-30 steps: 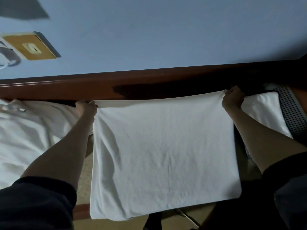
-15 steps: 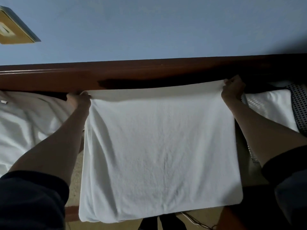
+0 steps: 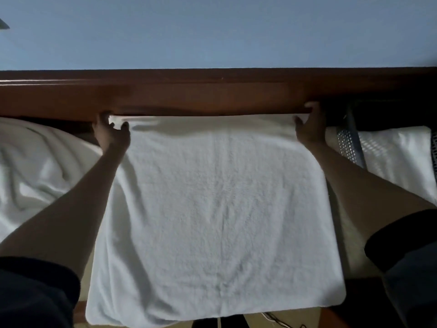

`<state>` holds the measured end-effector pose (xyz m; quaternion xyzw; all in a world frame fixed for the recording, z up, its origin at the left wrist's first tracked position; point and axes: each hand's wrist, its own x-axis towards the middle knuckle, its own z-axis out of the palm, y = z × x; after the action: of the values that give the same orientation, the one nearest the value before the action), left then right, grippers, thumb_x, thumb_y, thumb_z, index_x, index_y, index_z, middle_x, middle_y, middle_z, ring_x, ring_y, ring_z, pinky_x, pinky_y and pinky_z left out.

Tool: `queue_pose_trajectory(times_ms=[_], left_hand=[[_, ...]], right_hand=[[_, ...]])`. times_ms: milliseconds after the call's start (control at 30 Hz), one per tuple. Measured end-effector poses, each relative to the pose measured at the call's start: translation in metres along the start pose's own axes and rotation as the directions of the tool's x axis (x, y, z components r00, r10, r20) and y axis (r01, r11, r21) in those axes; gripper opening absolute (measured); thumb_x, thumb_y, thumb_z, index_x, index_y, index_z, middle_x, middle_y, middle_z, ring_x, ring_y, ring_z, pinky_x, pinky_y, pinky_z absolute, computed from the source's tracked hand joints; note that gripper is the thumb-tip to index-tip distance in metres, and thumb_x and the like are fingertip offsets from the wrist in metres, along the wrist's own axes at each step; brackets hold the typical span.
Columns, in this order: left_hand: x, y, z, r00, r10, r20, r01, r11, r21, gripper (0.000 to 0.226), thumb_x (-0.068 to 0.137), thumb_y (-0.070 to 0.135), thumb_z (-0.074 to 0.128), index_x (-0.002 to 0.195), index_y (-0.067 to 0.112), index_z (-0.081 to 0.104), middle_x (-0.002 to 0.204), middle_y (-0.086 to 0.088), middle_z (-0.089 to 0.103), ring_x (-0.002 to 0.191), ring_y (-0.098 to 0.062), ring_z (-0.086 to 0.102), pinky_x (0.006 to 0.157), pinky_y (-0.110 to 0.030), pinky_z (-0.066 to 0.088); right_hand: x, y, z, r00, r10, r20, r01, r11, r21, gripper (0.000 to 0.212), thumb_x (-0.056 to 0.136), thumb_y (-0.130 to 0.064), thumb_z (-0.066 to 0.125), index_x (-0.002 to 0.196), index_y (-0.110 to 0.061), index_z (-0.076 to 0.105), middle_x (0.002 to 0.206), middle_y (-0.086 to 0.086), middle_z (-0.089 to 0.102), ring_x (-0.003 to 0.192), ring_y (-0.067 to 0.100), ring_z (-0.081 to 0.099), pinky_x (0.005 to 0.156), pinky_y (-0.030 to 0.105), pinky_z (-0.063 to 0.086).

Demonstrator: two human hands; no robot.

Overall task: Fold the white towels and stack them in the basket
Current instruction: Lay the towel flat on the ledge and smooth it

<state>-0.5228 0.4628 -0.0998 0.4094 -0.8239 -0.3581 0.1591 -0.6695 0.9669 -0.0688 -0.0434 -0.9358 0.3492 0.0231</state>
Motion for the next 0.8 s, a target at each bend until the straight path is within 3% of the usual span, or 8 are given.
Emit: queue_pose_trajectory(times_ms=[67,133,200,300,433,567,800], left_hand=[[-0.052,0.021,0.009,0.990,0.132,0.053,-0.133,0.991,0.008,0.041,0.091,0.012,0.066,0.131,0.011,0.057,0.135,-0.012,0.056,0.118,-0.024,0.058,0.102,-0.029,0.045],[-0.100,0.030,0.030,0.936,0.325,0.133,-0.330,0.944,0.010,0.036,0.094,0.008,0.061,0.130,0.007,0.057,0.134,-0.015,0.057,0.121,-0.027,0.056,0.101,-0.022,0.039],[-0.129,0.038,0.060,0.853,0.451,0.265,-0.468,0.884,0.001,0.035,0.098,0.014,0.058,0.133,0.007,0.057,0.140,-0.017,0.055,0.124,-0.032,0.055,0.104,-0.029,0.042],[-0.147,0.058,0.105,0.752,0.466,0.466,-0.570,0.815,0.106,0.050,0.107,0.039,0.044,0.152,0.018,0.041,0.162,-0.015,0.033,0.147,-0.034,0.034,0.120,-0.050,0.028],[-0.149,0.059,0.135,0.638,0.455,0.621,-0.702,0.675,0.227,0.064,0.107,0.059,0.020,0.164,0.036,0.002,0.173,-0.001,-0.006,0.159,-0.023,-0.006,0.126,-0.054,-0.001],[-0.151,0.053,0.138,0.662,0.454,0.596,-0.710,0.635,0.306,0.062,0.107,0.061,0.016,0.162,0.041,-0.004,0.172,0.003,-0.011,0.158,-0.019,-0.011,0.127,-0.054,-0.001],[-0.152,0.056,0.139,0.667,0.482,0.568,-0.718,0.618,0.320,0.062,0.107,0.060,0.017,0.163,0.041,-0.001,0.172,0.002,-0.006,0.159,-0.020,-0.006,0.127,-0.055,0.004]], right_hand=[[-0.031,0.000,0.016,0.994,-0.106,0.027,0.107,0.993,-0.044,0.041,0.093,-0.012,0.062,0.128,0.004,0.050,0.134,0.027,0.048,0.126,0.036,0.048,0.101,0.034,0.038],[-0.063,-0.003,0.034,0.977,-0.210,0.039,0.211,0.977,-0.028,0.040,0.097,-0.017,0.054,0.132,0.003,0.050,0.143,0.026,0.044,0.134,0.036,0.044,0.106,0.036,0.039],[-0.090,-0.004,0.054,0.944,-0.311,0.110,0.318,0.947,-0.054,0.037,0.101,-0.021,0.051,0.132,-0.002,0.053,0.151,0.023,0.040,0.138,0.035,0.042,0.105,0.037,0.041],[-0.114,-0.006,0.083,0.869,-0.371,0.328,0.445,0.876,-0.187,0.048,0.106,-0.037,0.046,0.147,-0.012,0.047,0.163,0.020,0.025,0.149,0.036,0.029,0.116,0.045,0.030],[-0.100,0.009,0.091,0.797,-0.346,0.495,0.529,0.795,-0.296,0.061,0.105,-0.058,0.025,0.160,-0.033,0.022,0.170,0.006,0.003,0.157,0.026,0.002,0.125,0.051,0.006],[-0.062,0.036,0.070,0.846,-0.348,0.403,0.495,0.794,-0.353,0.062,0.105,-0.060,0.028,0.159,-0.031,0.026,0.169,0.006,0.014,0.156,0.026,0.009,0.124,0.053,0.012],[-0.017,0.075,0.043,0.974,-0.175,0.144,0.223,0.853,-0.472,0.070,0.103,-0.059,0.028,0.158,-0.017,0.027,0.166,0.012,0.022,0.155,0.032,0.014,0.123,0.054,0.017]])
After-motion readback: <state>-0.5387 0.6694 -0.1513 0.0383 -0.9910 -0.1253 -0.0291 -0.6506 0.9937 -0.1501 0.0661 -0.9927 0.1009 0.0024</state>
